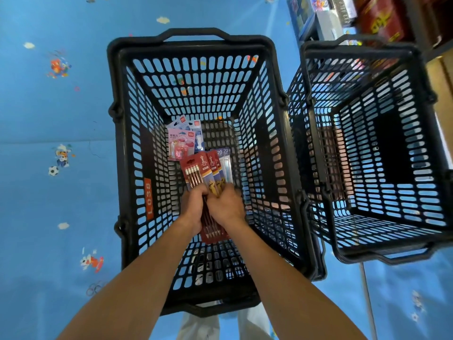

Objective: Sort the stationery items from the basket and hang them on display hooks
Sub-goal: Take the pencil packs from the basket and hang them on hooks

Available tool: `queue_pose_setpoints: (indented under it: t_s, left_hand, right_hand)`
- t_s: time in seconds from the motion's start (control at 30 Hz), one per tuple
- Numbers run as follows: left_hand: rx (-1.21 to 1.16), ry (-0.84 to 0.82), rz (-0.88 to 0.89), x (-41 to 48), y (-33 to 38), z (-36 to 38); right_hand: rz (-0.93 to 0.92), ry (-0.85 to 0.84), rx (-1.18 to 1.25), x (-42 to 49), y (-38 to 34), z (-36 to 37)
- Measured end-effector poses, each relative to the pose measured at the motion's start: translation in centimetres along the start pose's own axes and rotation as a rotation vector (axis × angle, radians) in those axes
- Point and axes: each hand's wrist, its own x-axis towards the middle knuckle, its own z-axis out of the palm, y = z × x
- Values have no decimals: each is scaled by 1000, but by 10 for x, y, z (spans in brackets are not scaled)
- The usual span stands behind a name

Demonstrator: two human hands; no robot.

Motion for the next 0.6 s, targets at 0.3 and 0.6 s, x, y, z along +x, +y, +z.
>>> queue_pose_setpoints:
  t_s: [0.3,0.6]
  left_hand:
    - [-54,-166,-25,-24,31,7]
    - [-49,-306,53,-90,59,49]
  right_hand:
    - [-76,-27,417,-18,-8,-19]
    - [-239,-50,465,-67,-10,-69]
